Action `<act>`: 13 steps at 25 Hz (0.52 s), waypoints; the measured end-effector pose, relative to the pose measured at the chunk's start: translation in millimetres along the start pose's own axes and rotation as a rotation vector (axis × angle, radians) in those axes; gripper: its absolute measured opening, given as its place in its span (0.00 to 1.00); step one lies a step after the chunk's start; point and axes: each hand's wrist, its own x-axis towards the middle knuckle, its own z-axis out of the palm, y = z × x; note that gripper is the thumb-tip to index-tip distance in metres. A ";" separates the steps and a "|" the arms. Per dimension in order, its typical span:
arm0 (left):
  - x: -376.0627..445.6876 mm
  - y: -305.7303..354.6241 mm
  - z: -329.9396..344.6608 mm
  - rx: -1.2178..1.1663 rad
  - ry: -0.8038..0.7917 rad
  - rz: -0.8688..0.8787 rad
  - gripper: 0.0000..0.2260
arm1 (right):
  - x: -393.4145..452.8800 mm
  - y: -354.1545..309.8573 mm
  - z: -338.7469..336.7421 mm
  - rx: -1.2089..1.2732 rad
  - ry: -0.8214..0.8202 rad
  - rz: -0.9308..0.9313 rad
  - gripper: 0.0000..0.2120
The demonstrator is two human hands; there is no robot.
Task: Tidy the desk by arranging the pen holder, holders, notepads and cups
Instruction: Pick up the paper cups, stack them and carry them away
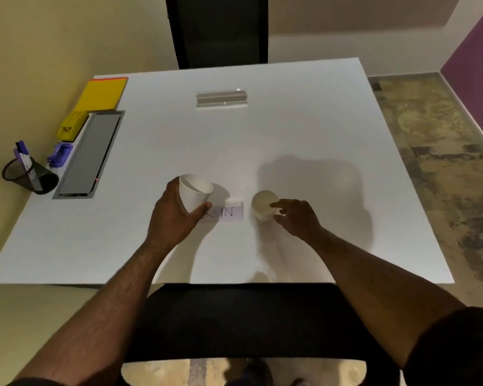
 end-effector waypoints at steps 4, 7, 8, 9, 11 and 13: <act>-2.5 38.1 16.3 0.003 -0.024 0.066 0.36 | -27.3 26.4 -27.1 0.115 0.078 0.012 0.22; -9.2 88.2 42.0 -0.015 -0.061 0.134 0.35 | -57.6 64.4 -63.3 0.206 0.121 0.068 0.19; -14.4 107.7 53.1 -0.022 -0.077 0.153 0.35 | -69.6 78.8 -76.2 0.224 0.132 0.078 0.17; -22.1 131.9 67.2 -0.025 -0.092 0.175 0.36 | -85.2 96.8 -91.2 0.242 0.147 0.087 0.16; -35.0 173.0 92.3 -0.012 -0.127 0.222 0.36 | -113.7 125.1 -116.6 0.286 0.169 0.088 0.14; -56.2 221.1 122.2 0.008 -0.167 0.265 0.36 | -148.8 160.6 -147.0 0.342 0.177 0.052 0.13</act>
